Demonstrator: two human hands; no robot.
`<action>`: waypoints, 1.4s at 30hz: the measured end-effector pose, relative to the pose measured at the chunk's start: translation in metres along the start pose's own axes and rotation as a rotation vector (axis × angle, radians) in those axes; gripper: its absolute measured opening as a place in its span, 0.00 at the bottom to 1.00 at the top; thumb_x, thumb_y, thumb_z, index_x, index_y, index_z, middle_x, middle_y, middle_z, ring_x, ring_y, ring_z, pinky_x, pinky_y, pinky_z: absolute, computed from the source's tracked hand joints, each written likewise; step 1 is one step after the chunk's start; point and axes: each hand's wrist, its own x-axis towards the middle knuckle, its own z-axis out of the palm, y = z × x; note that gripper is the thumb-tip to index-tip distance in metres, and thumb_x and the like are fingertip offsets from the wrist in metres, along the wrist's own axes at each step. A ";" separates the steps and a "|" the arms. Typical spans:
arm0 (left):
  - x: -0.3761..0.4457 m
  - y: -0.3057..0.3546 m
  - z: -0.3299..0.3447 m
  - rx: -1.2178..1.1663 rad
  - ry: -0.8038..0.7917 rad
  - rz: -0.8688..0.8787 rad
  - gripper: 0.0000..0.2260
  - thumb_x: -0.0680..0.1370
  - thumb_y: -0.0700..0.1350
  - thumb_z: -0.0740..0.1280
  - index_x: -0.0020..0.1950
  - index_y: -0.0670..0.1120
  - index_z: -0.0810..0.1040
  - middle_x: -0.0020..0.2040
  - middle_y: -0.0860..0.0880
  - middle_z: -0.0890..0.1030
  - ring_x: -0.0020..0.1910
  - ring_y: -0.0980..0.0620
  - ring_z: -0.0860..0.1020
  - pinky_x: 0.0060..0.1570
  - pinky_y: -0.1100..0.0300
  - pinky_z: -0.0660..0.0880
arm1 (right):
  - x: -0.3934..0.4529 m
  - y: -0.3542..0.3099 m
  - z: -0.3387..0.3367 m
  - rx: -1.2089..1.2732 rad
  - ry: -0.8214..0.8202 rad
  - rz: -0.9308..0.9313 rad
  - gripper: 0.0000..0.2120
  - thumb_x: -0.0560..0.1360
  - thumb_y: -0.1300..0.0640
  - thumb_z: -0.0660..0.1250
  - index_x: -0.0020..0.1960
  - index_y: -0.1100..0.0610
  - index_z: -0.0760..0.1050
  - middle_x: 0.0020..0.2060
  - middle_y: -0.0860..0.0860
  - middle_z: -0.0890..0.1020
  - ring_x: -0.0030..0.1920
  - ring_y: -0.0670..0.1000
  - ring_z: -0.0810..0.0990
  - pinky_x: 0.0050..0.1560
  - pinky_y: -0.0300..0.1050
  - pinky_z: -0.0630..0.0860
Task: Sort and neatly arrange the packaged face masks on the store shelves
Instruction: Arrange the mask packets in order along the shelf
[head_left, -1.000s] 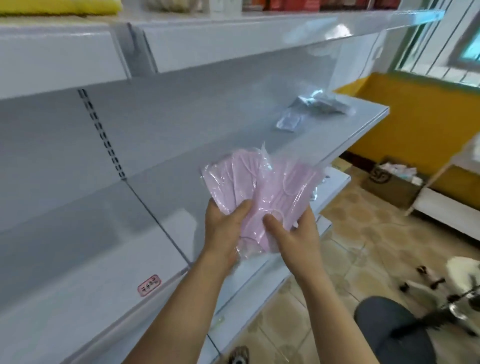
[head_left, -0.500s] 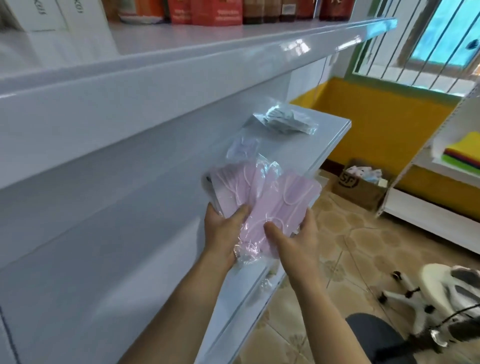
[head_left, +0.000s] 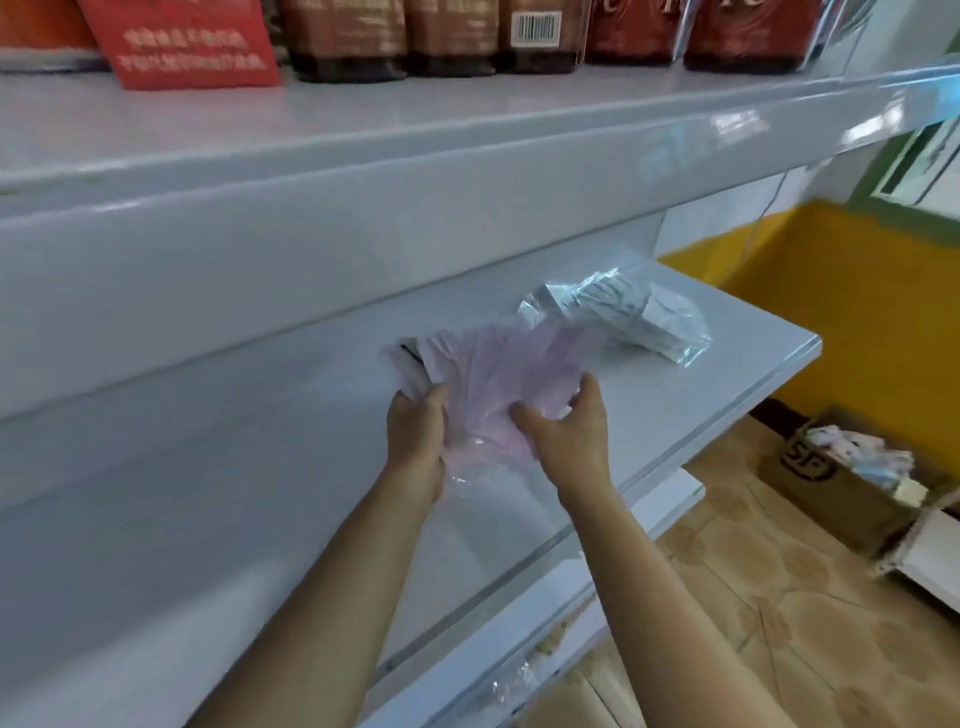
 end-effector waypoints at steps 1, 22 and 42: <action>0.010 0.007 0.004 0.029 0.038 0.010 0.17 0.72 0.48 0.69 0.51 0.36 0.79 0.42 0.40 0.80 0.38 0.45 0.78 0.41 0.53 0.73 | 0.021 -0.002 0.002 -0.027 -0.042 0.004 0.33 0.69 0.56 0.79 0.69 0.54 0.69 0.57 0.47 0.80 0.57 0.52 0.81 0.58 0.57 0.80; -0.028 -0.064 -0.123 1.262 0.187 0.475 0.26 0.74 0.51 0.59 0.68 0.41 0.79 0.73 0.39 0.74 0.71 0.37 0.72 0.68 0.42 0.71 | 0.022 0.035 0.025 -0.564 -0.180 -0.533 0.15 0.73 0.54 0.70 0.60 0.50 0.80 0.62 0.51 0.80 0.65 0.59 0.74 0.61 0.49 0.70; 0.039 -0.009 0.035 0.169 0.181 0.008 0.07 0.75 0.42 0.71 0.38 0.43 0.85 0.40 0.41 0.87 0.37 0.43 0.86 0.41 0.48 0.84 | 0.072 0.052 0.031 -0.451 -0.251 -0.276 0.16 0.76 0.42 0.60 0.55 0.47 0.81 0.52 0.48 0.85 0.58 0.56 0.75 0.56 0.52 0.71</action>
